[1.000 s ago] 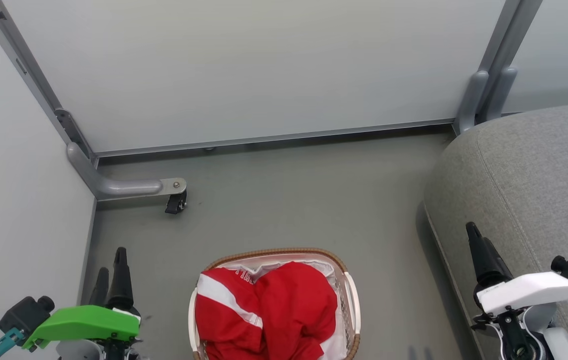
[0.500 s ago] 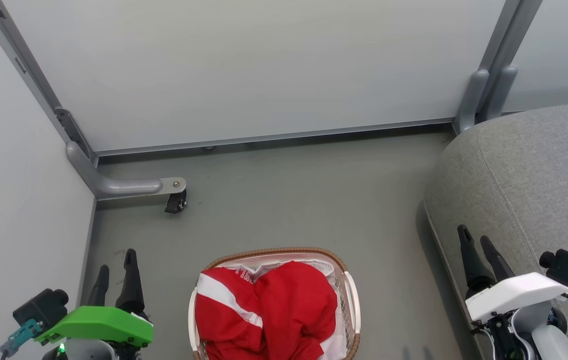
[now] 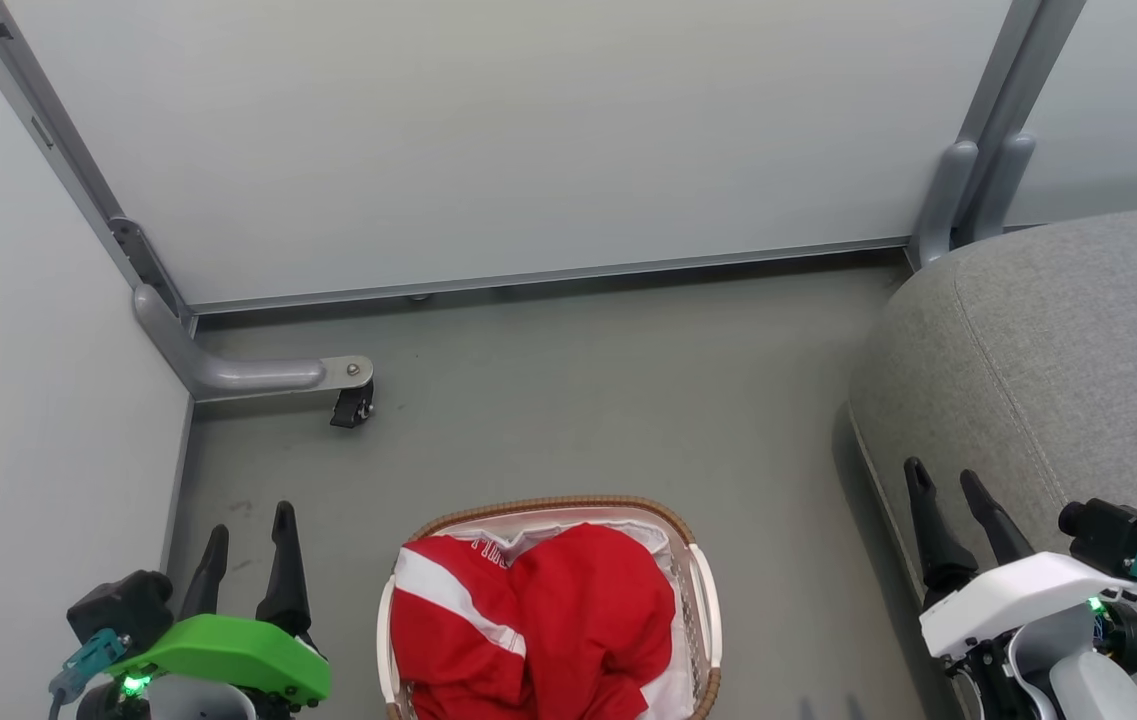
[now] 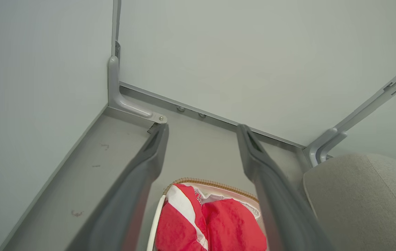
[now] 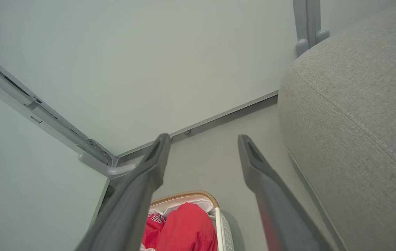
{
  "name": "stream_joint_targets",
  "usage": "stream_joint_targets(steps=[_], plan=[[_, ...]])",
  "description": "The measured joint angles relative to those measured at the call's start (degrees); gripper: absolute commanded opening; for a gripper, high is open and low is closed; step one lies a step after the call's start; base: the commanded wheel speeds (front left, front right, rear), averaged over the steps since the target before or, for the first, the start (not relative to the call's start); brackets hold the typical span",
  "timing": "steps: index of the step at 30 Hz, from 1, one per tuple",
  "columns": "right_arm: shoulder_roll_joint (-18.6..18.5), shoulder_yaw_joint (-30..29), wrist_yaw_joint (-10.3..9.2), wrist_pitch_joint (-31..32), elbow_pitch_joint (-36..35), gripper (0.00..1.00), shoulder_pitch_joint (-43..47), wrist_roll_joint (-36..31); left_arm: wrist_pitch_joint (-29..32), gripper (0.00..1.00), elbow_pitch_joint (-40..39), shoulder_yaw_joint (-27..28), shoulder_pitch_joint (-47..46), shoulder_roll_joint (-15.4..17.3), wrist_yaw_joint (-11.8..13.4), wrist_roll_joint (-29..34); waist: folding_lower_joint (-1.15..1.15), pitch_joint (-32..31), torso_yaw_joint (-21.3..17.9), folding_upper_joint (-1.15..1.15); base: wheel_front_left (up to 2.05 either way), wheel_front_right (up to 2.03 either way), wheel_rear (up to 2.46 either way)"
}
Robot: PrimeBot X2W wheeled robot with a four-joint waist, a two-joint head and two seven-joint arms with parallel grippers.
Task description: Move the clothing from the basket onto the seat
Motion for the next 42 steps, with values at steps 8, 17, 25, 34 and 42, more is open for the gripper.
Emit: stream_joint_targets(steps=[8,17,25,34,42], plan=[[0.0,0.2,0.00,-1.2,0.0,1.00,0.0,-4.7,-1.1,1.00,-0.3,-0.6,0.0,0.1,0.3,4.3,0.00,0.1,-0.1,0.00,0.00,0.00,0.00],[0.2,0.7,0.00,-2.5,0.0,1.00,0.0,-10.0,-2.4,1.00,-0.5,-0.7,0.1,-0.2,0.4,8.9,0.00,0.1,-0.2,0.00,0.00,0.00,0.00],[0.2,1.4,0.01,-3.5,0.4,1.00,0.0,-13.9,-3.4,1.00,-0.8,-0.6,0.5,-0.7,0.2,12.6,0.00,0.1,-0.3,0.00,0.00,0.00,0.00],[0.3,2.0,0.01,-4.6,1.0,1.00,0.0,-18.1,-4.6,1.00,-0.7,-0.4,1.4,-1.5,-0.4,16.4,0.00,-0.1,-0.6,0.00,0.00,0.00,0.00],[0.4,2.2,0.01,-5.5,1.9,1.00,0.1,-21.3,-5.4,1.00,0.1,-0.1,2.2,-1.8,-0.8,19.3,0.00,0.0,-0.9,0.00,0.00,0.00,0.00]])
